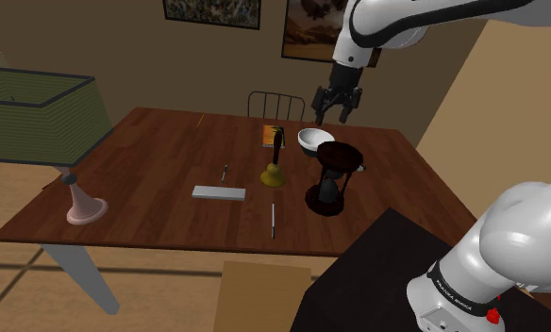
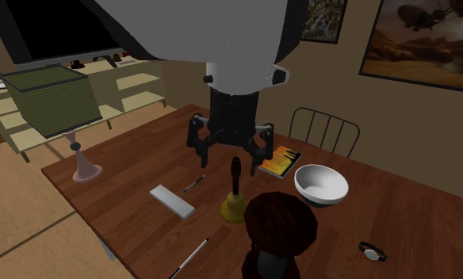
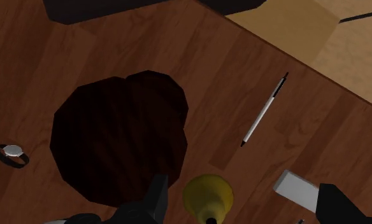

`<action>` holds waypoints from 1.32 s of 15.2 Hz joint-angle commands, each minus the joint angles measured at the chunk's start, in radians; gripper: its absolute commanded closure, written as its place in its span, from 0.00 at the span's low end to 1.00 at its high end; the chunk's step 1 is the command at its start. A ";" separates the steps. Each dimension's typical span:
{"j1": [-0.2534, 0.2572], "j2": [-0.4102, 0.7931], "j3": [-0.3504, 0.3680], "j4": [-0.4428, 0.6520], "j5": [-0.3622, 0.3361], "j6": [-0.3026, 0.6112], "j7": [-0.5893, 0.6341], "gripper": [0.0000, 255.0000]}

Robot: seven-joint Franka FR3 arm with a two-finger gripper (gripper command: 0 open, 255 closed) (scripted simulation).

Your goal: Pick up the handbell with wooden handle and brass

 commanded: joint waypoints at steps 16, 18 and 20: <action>-0.020 0.644 -0.017 0.495 0.026 0.183 0.024 0.00; -0.023 0.724 -0.018 0.583 0.029 0.179 0.028 0.00; -0.026 0.778 -0.019 0.645 0.031 0.174 0.031 0.00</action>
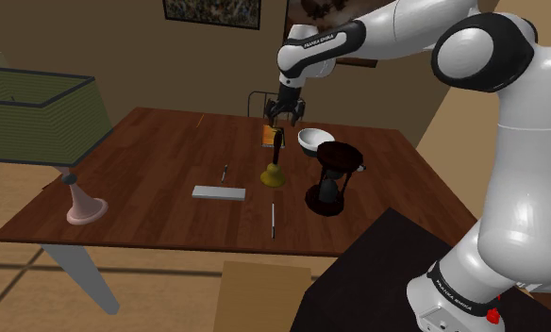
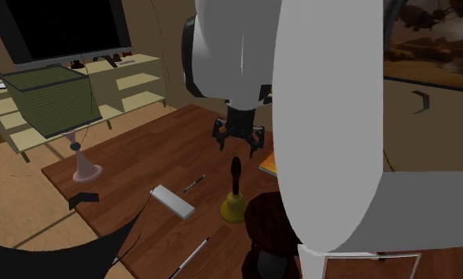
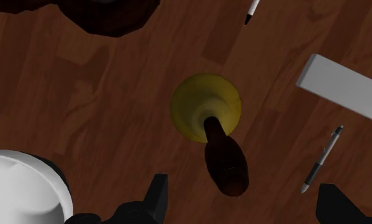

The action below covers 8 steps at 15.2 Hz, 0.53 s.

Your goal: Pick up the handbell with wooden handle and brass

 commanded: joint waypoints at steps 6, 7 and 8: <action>-0.001 0.057 0.002 -0.009 0.006 0.068 -0.006 0.00; -0.001 0.067 0.002 -0.015 0.007 0.085 -0.007 0.00; -0.001 0.067 0.002 -0.016 0.007 0.085 -0.007 0.00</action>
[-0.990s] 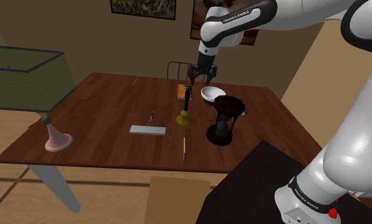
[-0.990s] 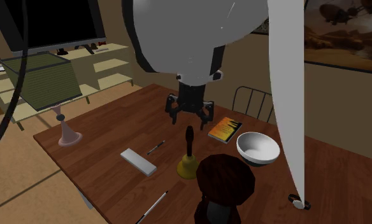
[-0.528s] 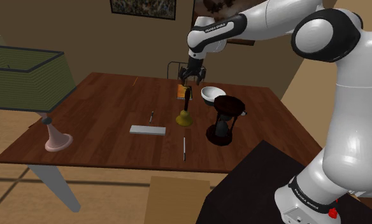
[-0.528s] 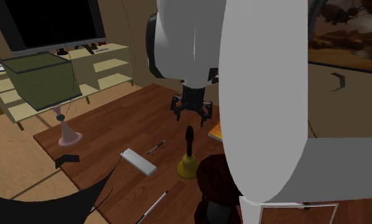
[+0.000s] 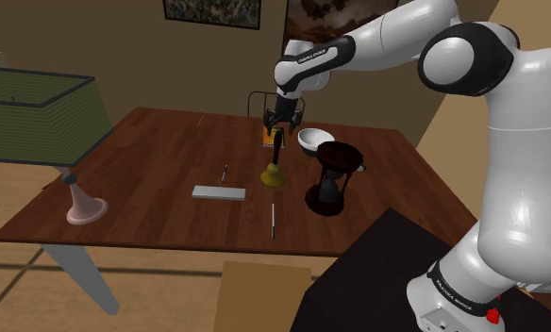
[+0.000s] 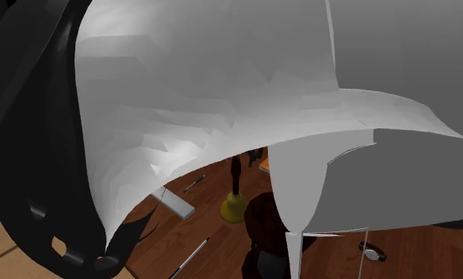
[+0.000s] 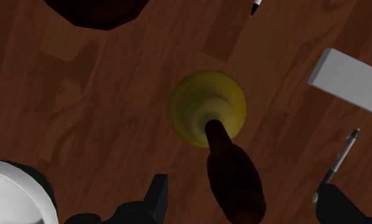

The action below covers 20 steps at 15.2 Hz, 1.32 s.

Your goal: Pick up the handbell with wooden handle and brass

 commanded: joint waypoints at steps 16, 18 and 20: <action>0.000 -0.027 -0.001 0.018 -0.003 -0.044 0.004 1.00; 0.000 -0.038 -0.002 0.029 -0.004 -0.066 0.006 1.00; 0.000 -0.048 -0.002 0.041 -0.006 -0.088 0.009 1.00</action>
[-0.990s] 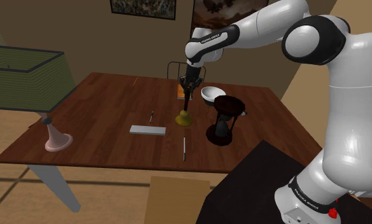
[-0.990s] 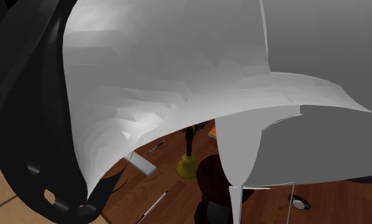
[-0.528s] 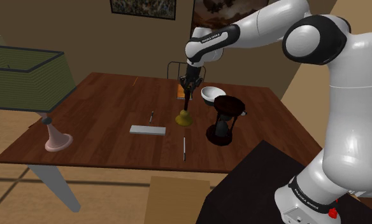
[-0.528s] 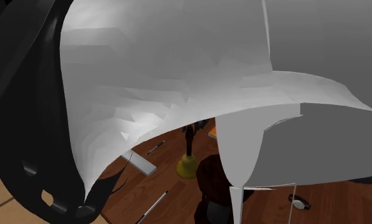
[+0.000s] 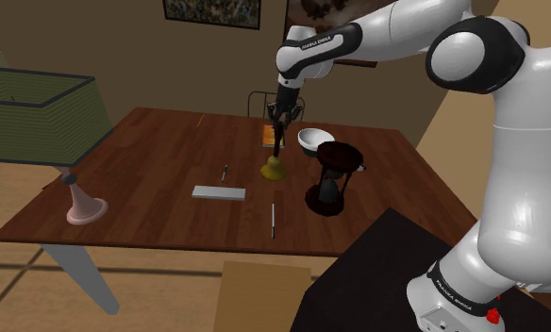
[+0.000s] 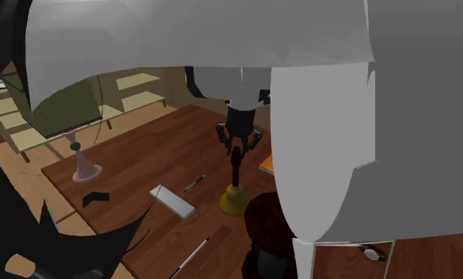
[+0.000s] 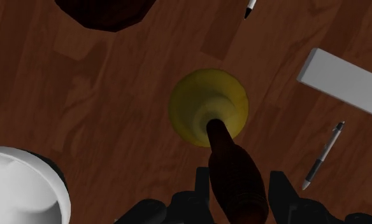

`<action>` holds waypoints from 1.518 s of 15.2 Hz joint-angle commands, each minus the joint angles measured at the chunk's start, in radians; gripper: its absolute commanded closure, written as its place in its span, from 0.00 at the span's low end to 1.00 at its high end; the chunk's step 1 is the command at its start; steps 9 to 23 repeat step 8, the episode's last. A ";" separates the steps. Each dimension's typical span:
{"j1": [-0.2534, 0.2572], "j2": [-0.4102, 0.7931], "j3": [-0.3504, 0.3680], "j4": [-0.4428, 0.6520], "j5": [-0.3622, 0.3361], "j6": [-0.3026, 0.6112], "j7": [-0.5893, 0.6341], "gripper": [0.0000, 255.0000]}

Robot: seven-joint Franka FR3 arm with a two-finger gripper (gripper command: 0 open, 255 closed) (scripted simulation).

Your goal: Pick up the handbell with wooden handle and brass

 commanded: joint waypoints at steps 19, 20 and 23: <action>0.000 -0.035 -0.002 0.046 -0.004 -0.081 0.008 1.00; 0.000 -0.035 -0.002 0.046 -0.004 -0.081 0.008 1.00; 0.000 -0.035 -0.002 0.046 -0.004 -0.081 0.008 1.00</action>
